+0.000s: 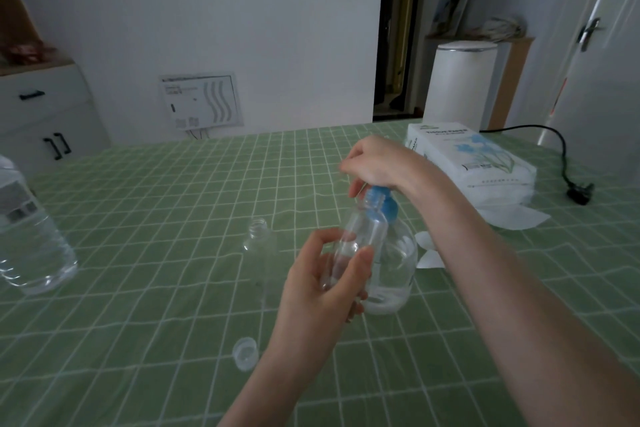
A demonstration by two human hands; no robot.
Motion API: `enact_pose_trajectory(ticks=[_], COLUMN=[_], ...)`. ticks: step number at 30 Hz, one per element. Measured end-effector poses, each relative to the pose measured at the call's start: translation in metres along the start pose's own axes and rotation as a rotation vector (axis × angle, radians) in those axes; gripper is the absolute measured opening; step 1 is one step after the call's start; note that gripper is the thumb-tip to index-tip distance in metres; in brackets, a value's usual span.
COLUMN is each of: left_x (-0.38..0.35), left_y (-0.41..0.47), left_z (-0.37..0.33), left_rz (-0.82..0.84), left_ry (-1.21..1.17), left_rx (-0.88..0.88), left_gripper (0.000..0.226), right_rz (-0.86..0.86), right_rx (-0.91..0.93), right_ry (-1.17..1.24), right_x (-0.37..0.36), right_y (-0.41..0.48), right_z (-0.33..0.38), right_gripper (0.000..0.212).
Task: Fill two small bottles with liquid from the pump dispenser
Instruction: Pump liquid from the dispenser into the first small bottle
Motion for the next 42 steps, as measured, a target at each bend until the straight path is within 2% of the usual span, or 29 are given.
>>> enact_pose_trajectory(ticks=[14,21,33,42], left_x=[0.001,-0.001,0.001,0.001], left_y=[-0.001,0.000,-0.001,0.001], left_z=[0.003,0.000,0.001,-0.001], left_rz=[-0.014,-0.004,-0.013,0.003], left_ry=[0.002,-0.009,0.000,-0.012], left_rx=[0.005,-0.016,0.014,-0.001], left_gripper=[0.040,0.036,0.040,0.033], right_rz=[0.063,0.007,0.056,-0.019], right_rx=[-0.015,0.021,-0.009,0.031], right_ry=[-0.002,-0.019,-0.024,-0.038], right_x=[-0.011,0.000,-0.010,0.004], right_y=[0.002,0.002,0.003,0.000], right_z=[-0.003,0.003,-0.004,0.004], right_gripper=[0.034,0.031,0.036,0.033])
Point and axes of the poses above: each hand's wrist, its own y-axis towards the middle knuckle, its own x-axis out of the back of the hand, z = x × y, the point moved 4 cm from there along y, towards the middle knuckle, and after that the axes turned 6 degrees about -y, right-handed, at the moved point
